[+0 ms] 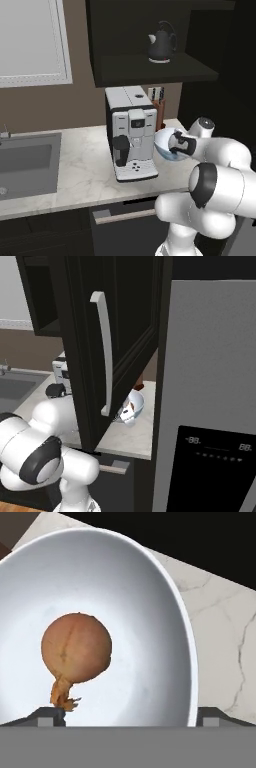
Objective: Pick the onion from the cabinet and place it in the bowl. Then pick the bowl and place it in the sink. Then turn on the sink facuet.
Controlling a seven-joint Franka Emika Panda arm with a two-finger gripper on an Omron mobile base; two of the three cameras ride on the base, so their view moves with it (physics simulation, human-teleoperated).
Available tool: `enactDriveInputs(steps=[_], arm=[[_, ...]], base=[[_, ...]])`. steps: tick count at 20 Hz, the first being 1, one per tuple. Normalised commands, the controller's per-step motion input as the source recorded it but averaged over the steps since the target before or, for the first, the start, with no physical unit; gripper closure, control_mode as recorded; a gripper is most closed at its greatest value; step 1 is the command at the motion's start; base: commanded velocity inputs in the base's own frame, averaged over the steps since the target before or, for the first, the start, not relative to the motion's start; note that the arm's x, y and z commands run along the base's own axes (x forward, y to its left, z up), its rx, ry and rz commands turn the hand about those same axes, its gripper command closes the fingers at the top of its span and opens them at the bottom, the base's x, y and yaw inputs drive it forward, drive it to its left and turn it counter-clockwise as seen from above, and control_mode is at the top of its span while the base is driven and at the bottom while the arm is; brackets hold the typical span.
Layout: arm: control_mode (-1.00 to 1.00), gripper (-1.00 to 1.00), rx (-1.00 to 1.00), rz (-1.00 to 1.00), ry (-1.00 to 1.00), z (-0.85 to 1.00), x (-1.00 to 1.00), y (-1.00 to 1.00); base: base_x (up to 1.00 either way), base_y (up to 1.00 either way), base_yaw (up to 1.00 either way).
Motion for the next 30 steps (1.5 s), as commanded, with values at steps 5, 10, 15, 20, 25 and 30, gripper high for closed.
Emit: enactDriveInputs(steps=[5, 10, 15, 20, 25, 30], arm=[[-1.0, 1.0, 0.0, 0.0, 0.0, -0.34, 0.0, 0.0], [-1.0, 1.0, 0.0, 0.0, 0.0, -0.38, -0.01, 0.0], [-1.0, 1.0, 0.01, 0.0, 0.0, -0.22, -0.16, 0.0], [-1.0, 1.0, 0.0, 0.0, 0.0, -0.08, -0.29, 0.0], [-1.0, 1.0, 0.05, -0.03, -0.01, 0.02, -0.24, 0.0], [-1.0, 1.0, 0.11, -0.05, 0.0, 0.54, -0.26, 0.0]], base=[[0.0, 0.0, 0.0], [0.0, 0.0, 0.0], [0.0, 0.0, 0.0], [0.0, 0.0, 0.0], [0.0, 0.0, 0.0], [0.0, 0.0, 0.0]])
